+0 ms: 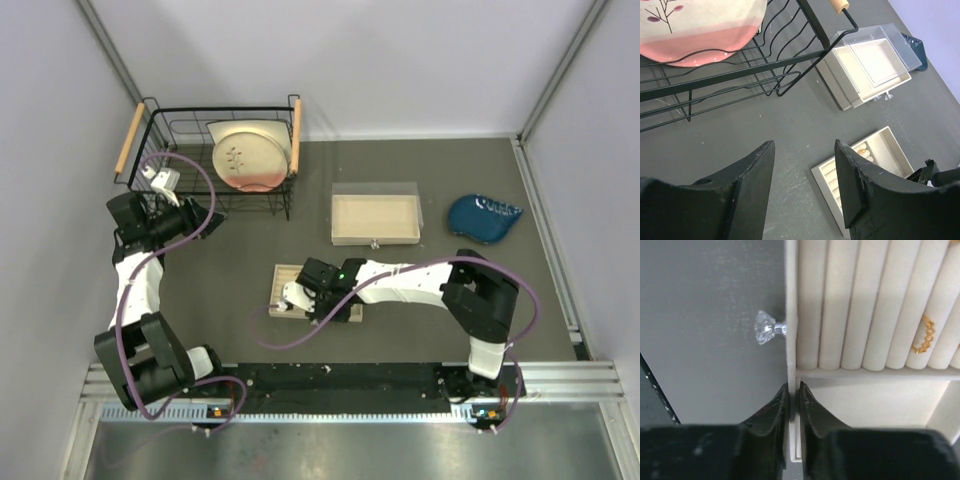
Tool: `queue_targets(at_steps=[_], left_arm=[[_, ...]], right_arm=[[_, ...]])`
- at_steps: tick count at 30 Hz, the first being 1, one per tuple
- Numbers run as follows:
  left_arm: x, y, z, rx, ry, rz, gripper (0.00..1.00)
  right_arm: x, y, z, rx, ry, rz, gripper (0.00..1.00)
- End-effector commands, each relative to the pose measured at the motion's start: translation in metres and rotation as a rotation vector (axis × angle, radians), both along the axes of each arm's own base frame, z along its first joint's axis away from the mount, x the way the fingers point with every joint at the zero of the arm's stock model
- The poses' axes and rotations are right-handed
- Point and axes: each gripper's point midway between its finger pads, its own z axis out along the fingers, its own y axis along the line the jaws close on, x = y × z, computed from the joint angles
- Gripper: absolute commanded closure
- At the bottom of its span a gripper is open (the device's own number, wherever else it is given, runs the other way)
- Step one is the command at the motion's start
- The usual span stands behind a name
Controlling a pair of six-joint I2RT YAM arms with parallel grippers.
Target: Organize the mixed jewelry
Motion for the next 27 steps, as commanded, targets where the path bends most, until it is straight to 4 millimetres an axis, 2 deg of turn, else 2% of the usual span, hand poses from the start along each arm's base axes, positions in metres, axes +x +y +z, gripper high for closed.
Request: queue_targets(at_steps=[1, 2, 6, 9, 10, 12, 13, 15, 16, 17, 18, 19, 20, 21, 22, 23, 27], left_arm=[[0.001, -0.002, 0.006, 0.006, -0.027, -0.024, 0.43], [0.002, -0.002, 0.007, 0.006, -0.028, -0.026, 0.43], [0.006, -0.009, 0.012, 0.021, -0.042, -0.037, 0.43], [0.011, -0.025, 0.021, 0.049, -0.062, -0.065, 0.44], [0.012, -0.039, 0.028, 0.064, -0.081, -0.100, 0.44], [0.019, -0.051, 0.031, 0.095, -0.090, -0.099, 0.44], [0.021, -0.066, 0.041, 0.123, -0.133, -0.139, 0.44], [0.029, -0.081, 0.044, 0.133, -0.133, -0.159, 0.44], [0.031, -0.097, 0.056, 0.138, -0.158, -0.193, 0.44], [0.033, -0.104, 0.057, 0.138, -0.147, -0.208, 0.44], [0.043, -0.109, 0.064, 0.145, -0.155, -0.209, 0.44], [0.041, -0.126, 0.066, 0.141, -0.151, -0.251, 0.44], [0.044, -0.132, 0.067, 0.143, -0.147, -0.263, 0.44], [0.051, -0.137, 0.062, 0.145, -0.126, -0.265, 0.44], [0.053, -0.149, 0.074, 0.148, -0.153, -0.288, 0.44], [0.057, -0.155, 0.076, 0.152, -0.155, -0.292, 0.44], [0.075, -0.187, 0.088, 0.168, -0.160, -0.320, 0.44]], right_arm=[[-0.002, 0.005, 0.000, 0.016, -0.035, 0.001, 0.95], [-0.003, 0.003, 0.000, 0.014, -0.035, 0.004, 1.00], [-0.011, -0.011, 0.014, 0.029, -0.028, 0.016, 1.00], [-0.023, -0.022, 0.022, 0.036, 0.002, 0.046, 1.00], [-0.025, -0.028, 0.032, 0.047, -0.001, 0.054, 1.00], [-0.027, -0.039, 0.037, 0.040, -0.013, 0.075, 1.00], [-0.028, -0.045, 0.047, 0.049, -0.030, 0.081, 1.00], [-0.028, -0.053, 0.054, 0.056, -0.047, 0.099, 1.00], [-0.029, -0.060, 0.055, 0.051, -0.048, 0.098, 1.00], [-0.028, -0.065, 0.064, 0.070, -0.062, 0.099, 1.00], [-0.026, -0.072, 0.064, 0.068, -0.065, 0.088, 1.00], [-0.024, -0.076, 0.067, 0.071, -0.073, 0.093, 1.00], [-0.024, -0.082, 0.074, 0.082, -0.084, 0.091, 1.00], [-0.023, -0.089, 0.073, 0.080, -0.092, 0.090, 1.00], [-0.020, -0.094, 0.074, 0.080, -0.099, 0.084, 1.00], [-0.017, -0.099, 0.080, 0.093, -0.121, 0.086, 1.00], [-0.006, -0.120, 0.081, 0.090, -0.143, 0.061, 1.00]])
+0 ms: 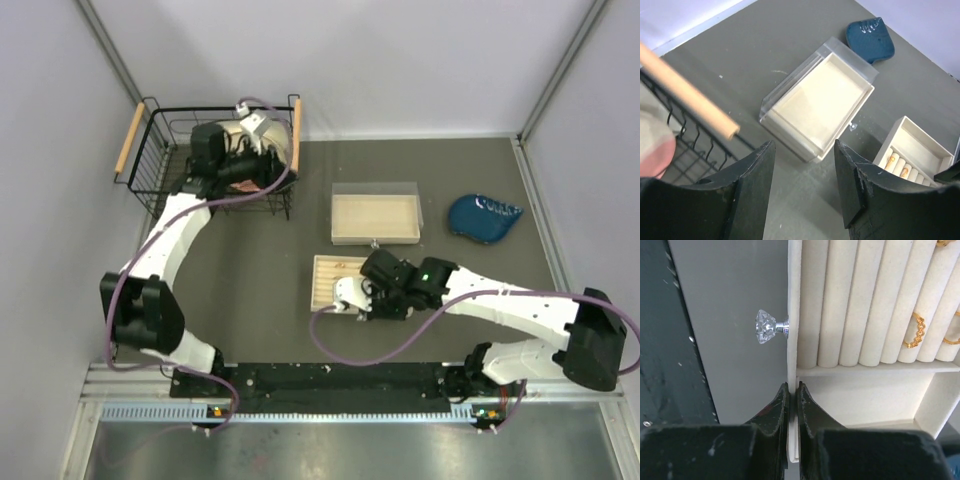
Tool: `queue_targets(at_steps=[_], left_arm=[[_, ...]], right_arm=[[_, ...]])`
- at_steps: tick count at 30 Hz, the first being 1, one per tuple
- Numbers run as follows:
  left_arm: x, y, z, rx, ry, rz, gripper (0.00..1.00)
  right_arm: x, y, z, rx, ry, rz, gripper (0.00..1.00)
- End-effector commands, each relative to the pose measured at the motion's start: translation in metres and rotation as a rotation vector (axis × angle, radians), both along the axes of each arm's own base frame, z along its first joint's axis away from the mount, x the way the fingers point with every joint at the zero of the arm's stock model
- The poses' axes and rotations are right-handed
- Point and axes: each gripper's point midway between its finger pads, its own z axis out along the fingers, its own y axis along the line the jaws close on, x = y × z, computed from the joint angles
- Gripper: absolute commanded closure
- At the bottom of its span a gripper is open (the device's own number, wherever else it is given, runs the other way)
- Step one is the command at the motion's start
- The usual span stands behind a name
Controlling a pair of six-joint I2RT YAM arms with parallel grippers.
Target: Organize the mixed jewelry
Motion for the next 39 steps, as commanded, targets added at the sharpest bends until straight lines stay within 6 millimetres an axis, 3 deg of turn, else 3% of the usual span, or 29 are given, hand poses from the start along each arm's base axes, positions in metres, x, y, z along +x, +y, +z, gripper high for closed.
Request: queue_targets(at_steps=[1, 10, 13, 14, 15, 17, 18, 20, 24, 30, 39], left_arm=[[0.019, -0.034, 0.018, 0.038, -0.036, -0.006, 0.44], [0.071, -0.096, 0.024, 0.077, 0.012, -0.052, 0.43], [0.089, -0.113, 0.011, 0.093, 0.032, -0.066, 0.42], [0.098, -0.119, -0.010, 0.115, 0.069, -0.066, 0.41], [0.103, -0.124, -0.003, 0.111, 0.046, -0.063, 0.41], [0.112, -0.135, -0.024, 0.123, 0.072, -0.071, 0.40], [0.117, -0.139, -0.020, 0.116, 0.057, -0.070, 0.40], [0.124, -0.147, -0.037, 0.116, 0.074, -0.075, 0.39], [0.140, -0.160, -0.048, 0.071, 0.064, -0.065, 0.38], [0.146, -0.175, -0.068, 0.026, 0.096, -0.094, 0.37], [0.131, -0.190, -0.094, 0.016, 0.157, -0.163, 0.36]], right_arm=[[0.015, -0.022, 0.010, 0.010, -0.059, 0.013, 1.00], [0.039, -0.037, 0.014, 0.000, -0.103, 0.002, 1.00], [0.048, -0.040, 0.016, -0.008, -0.117, 0.001, 1.00], [0.051, -0.040, 0.016, -0.015, -0.120, 0.000, 1.00], [0.055, -0.042, 0.017, -0.017, -0.128, -0.007, 1.00], [0.059, -0.043, 0.019, -0.017, -0.131, -0.010, 1.00], [0.062, -0.043, 0.020, -0.017, -0.133, -0.012, 1.00], [0.066, -0.045, 0.020, -0.028, -0.142, -0.010, 1.00], [0.072, -0.042, 0.018, -0.032, -0.138, -0.007, 1.00], [0.081, -0.038, 0.022, -0.019, -0.140, -0.016, 1.00], [0.092, -0.037, 0.021, -0.017, -0.138, -0.027, 1.00]])
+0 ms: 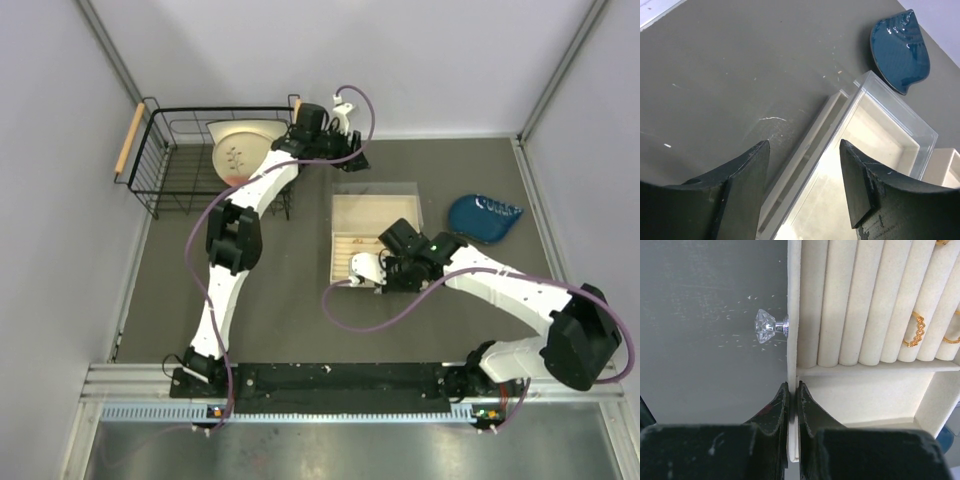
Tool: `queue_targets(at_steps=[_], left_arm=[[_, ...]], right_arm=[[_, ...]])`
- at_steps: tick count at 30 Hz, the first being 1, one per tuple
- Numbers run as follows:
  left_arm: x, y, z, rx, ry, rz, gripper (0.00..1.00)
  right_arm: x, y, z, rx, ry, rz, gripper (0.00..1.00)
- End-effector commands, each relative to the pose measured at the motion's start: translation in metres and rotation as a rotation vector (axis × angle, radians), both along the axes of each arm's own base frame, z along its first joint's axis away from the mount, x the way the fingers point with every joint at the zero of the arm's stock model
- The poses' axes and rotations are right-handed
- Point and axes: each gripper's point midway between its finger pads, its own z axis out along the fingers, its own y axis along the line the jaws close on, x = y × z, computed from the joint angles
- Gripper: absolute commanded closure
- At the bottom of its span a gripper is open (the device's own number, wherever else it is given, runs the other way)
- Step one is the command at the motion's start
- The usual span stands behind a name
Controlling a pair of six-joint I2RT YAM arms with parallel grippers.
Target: Organize the mixed jewelry
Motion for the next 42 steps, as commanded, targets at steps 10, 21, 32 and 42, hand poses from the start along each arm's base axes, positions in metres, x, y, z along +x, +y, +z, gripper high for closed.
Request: queue_targets(at_steps=[10, 21, 32, 42], left_arm=[[-0.013, -0.025, 0.013, -0.077, -0.023, -0.084, 0.36], [-0.019, -0.034, 0.006, -0.078, -0.009, -0.100, 0.36], [-0.021, -0.036, 0.001, -0.085, 0.006, -0.107, 0.36], [-0.021, -0.037, 0.001, -0.092, 0.008, -0.110, 0.35]], right_arm=[[0.034, 0.016, 0.024, 0.089, -0.071, -0.008, 1.00], [0.041, 0.017, 0.022, 0.095, -0.067, -0.018, 1.00], [0.041, 0.016, 0.019, 0.092, -0.063, -0.021, 1.00], [0.044, 0.015, 0.017, 0.080, -0.068, -0.011, 1.00]])
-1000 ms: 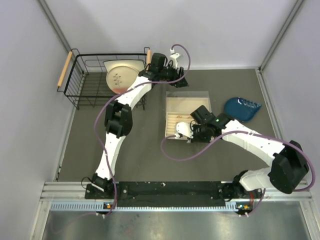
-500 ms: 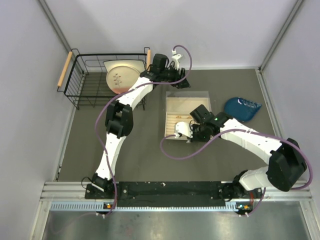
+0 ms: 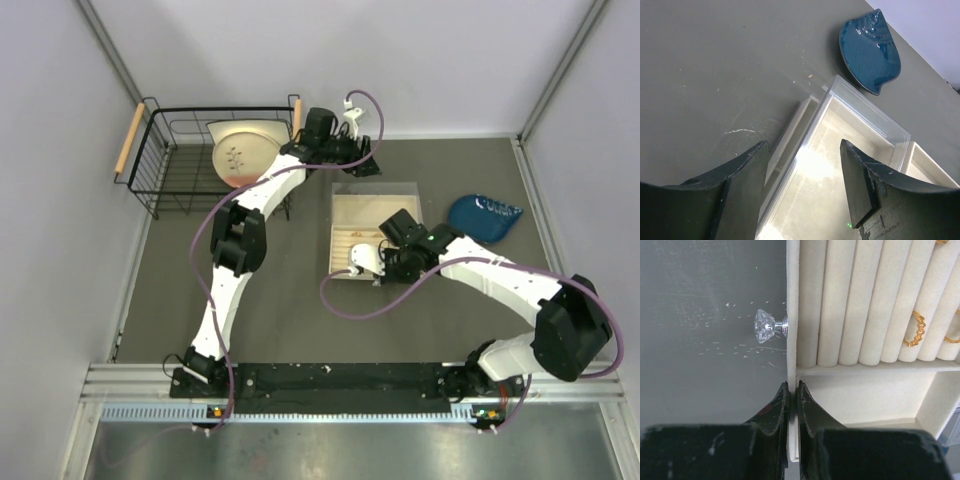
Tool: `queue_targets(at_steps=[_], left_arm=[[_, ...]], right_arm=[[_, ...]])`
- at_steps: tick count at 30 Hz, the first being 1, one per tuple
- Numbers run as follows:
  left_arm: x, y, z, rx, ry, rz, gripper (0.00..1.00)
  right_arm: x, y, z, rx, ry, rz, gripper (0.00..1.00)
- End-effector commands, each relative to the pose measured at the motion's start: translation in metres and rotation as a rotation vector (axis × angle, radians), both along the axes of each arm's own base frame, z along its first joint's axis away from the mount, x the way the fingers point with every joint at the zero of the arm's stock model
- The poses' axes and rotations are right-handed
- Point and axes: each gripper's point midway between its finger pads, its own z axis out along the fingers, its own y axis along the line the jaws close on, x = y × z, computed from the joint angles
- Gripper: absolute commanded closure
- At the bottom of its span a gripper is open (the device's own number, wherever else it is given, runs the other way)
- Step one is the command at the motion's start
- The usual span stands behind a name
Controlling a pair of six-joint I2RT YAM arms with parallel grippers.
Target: Organize the mixed jewelry
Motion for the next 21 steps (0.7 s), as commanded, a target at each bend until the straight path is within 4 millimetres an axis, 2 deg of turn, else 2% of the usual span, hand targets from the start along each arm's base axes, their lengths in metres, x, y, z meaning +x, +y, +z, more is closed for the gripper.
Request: queue_targets(at_steps=[1, 11, 21], left_arm=[[0.000, -0.006, -0.001, -0.027, -0.014, -0.023, 0.35], [-0.001, -0.008, -0.004, -0.031, -0.008, -0.030, 0.35], [-0.012, -0.020, -0.012, -0.030, 0.009, -0.067, 0.35]], right_arm=[[0.023, 0.013, 0.020, 0.063, -0.077, 0.003, 1.00], [0.030, 0.015, 0.023, 0.091, -0.075, -0.020, 1.00], [0.039, 0.016, 0.022, 0.111, -0.071, -0.027, 1.00]])
